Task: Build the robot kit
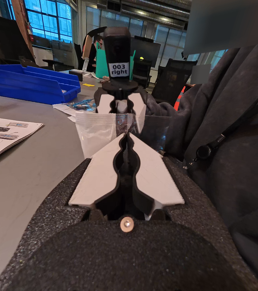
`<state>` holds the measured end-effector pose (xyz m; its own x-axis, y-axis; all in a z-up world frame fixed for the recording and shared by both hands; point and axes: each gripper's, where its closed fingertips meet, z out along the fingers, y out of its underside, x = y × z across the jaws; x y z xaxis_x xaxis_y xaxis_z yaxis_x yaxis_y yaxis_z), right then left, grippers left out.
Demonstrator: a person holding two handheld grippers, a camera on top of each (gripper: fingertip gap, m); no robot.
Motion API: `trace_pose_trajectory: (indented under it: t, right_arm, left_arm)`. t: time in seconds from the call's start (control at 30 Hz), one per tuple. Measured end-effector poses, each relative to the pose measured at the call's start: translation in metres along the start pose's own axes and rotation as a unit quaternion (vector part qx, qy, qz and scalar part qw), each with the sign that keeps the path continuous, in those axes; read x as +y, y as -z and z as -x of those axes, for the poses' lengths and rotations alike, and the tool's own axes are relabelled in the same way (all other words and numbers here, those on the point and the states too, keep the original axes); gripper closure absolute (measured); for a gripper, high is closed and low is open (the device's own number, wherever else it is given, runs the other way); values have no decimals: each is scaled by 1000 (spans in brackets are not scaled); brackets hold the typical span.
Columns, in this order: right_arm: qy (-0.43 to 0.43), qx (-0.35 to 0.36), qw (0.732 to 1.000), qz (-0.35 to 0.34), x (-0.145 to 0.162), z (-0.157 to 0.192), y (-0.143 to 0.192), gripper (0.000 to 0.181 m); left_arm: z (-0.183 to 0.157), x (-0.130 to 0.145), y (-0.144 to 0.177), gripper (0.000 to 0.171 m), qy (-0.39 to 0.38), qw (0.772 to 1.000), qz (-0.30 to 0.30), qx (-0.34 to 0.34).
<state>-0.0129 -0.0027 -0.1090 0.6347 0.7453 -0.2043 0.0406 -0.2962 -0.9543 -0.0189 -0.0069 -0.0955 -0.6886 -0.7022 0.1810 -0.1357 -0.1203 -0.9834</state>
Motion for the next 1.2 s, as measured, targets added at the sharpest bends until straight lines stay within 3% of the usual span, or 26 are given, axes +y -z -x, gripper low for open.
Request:
trace_pose_trajectory:
  t: [0.1,0.2,0.4,0.47,0.8,0.9,1.2]
  right_arm:
    - [9,-10,1000,-6,-4,6,-6,147]
    - [20,-7,1000,-1,-3,8,-12,163]
    - [9,-10,1000,11,1,8,-8,170]
    - [17,2,1000,16,3,5,-4,181]
    - [17,5,1000,1,-1,5,-2,172]
    - [9,-6,1000,20,8,5,-4,152]
    - [22,-17,999,20,4,14,-9,169]
  left_arm:
    - [-2,5,-6,171,0,1000,16,7]
    - [-4,10,-10,171,-5,1000,30,8]
    - [-5,8,-7,171,-6,1000,22,7]
    - [-5,5,-5,171,-3,1000,13,7]
    - [-7,8,-8,171,-7,1000,24,12]
    - [-7,3,-4,171,1,1000,6,17]
    - [-9,12,-11,171,-9,999,35,17]
